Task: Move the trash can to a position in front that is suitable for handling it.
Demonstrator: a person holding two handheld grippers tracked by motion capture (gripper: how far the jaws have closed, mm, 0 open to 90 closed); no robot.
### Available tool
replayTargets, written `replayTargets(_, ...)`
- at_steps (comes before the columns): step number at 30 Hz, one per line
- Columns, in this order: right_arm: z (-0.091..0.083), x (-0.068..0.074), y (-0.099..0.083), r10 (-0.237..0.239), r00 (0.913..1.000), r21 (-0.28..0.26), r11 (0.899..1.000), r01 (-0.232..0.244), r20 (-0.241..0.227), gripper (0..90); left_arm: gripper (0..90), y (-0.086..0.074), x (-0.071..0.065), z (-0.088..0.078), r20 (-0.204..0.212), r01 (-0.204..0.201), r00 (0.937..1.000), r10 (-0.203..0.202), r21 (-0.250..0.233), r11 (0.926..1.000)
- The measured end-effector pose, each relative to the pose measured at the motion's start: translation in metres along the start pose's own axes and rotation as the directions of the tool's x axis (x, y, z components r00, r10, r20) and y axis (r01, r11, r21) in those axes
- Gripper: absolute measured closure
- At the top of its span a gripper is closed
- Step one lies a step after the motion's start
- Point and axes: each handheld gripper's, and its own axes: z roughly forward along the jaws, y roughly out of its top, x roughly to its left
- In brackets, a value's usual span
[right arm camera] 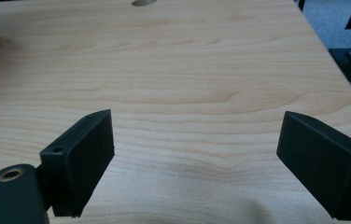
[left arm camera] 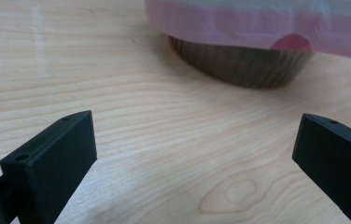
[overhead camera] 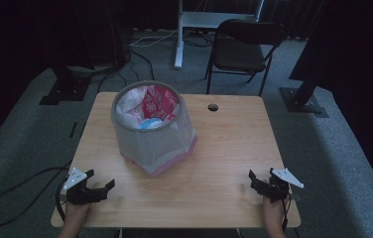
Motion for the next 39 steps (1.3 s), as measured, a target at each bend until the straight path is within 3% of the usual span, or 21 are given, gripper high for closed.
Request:
replayTargets(4,0.004,0.002,0.001,-0.015,0.9999,0.039,0.999,0.016,-0.007,10.6,0.0,0.001,0.000,0.002,0.008,-0.001,1.0000,0.001,0.025,0.9997)
replayTargets(9,0.005,0.006,0.002,-0.033,0.9994,0.051,0.998,0.033,-0.001,10.6,0.0,0.002,0.002,0.002,0.005,0.011,0.9999,-0.011,0.019,0.9998)
replayTargets(15,0.019,0.007,0.009,0.013,0.9998,0.086,0.996,-0.012,-0.016,10.6,0.0,0.009,0.013,0.007,-0.034,0.014,0.9993,-0.013,0.025,0.9996)
replayTargets(17,0.026,0.012,0.014,0.000,0.9999,0.092,0.996,0.001,-0.011,10.6,0.0,0.011,0.018,0.010,-0.047,0.025,0.9986,-0.024,0.035,0.9991)
replayTargets(18,0.030,0.014,0.016,-0.001,0.9993,0.089,0.996,0.004,-0.037,10.6,0.0,0.012,0.020,0.012,-0.050,0.031,0.9983,-0.029,0.038,0.9988)
replayTargets(19,0.041,0.021,0.021,-0.018,0.9989,0.094,0.995,0.022,-0.044,10.6,0.0,0.013,0.022,0.014,-0.057,0.027,0.9981,-0.025,0.041,0.9988)
replayTargets(20,0.041,0.021,0.021,-0.018,0.9989,0.094,0.995,0.022,-0.044,10.6,0.0,0.015,0.024,0.016,-0.062,0.027,0.9978,-0.025,0.046,0.9986)
replayTargets(21,0.053,0.027,0.027,-0.018,0.9970,0.092,0.995,0.025,-0.076,10.6,0.0,0.016,0.026,0.018,-0.066,0.027,0.9975,-0.024,0.049,0.9984)
replayTargets(22,0.053,0.027,0.027,-0.018,0.9970,0.092,0.995,0.025,-0.076,10.6,0.0,0.018,0.028,0.021,-0.074,0.025,0.9971,-0.021,0.048,0.9986)
replayTargets(24,0.072,0.039,0.038,-0.040,0.9943,0.081,0.996,0.048,-0.099,10.7,0.0,0.023,0.034,0.026,-0.094,0.020,0.9954,-0.016,0.046,0.9987)
replayTargets(28,0.087,0.053,0.053,-0.064,0.9920,0.064,0.995,0.071,-0.108,10.6,0.0,0.035,0.049,0.040,-0.119,0.058,0.9915,-0.052,0.043,0.9974)
replayTargets(30,0.103,0.068,0.069,-0.071,0.9906,0.058,0.995,0.078,-0.118,10.7,0.0,0.043,0.055,0.047,-0.126,0.069,0.9899,-0.064,0.037,0.9969)
replayTargets(33,0.114,0.084,0.079,-0.078,0.9888,0.069,0.994,0.087,-0.127,10.7,0.0,0.056,0.060,0.058,-0.132,0.073,0.9889,-0.068,0.036,0.9967)
replayTargets(35,0.130,0.109,0.091,-0.078,0.9809,0.060,0.994,0.090,-0.178,10.6,0.0,0.066,0.062,0.065,-0.150,0.073,0.9865,-0.066,0.040,0.9965)
replayTargets(39,0.146,0.126,0.106,-0.065,0.9757,0.042,0.996,0.075,-0.209,10.6,0.0,0.086,0.065,0.077,-0.203,0.085,0.9761,-0.078,0.024,0.9961)
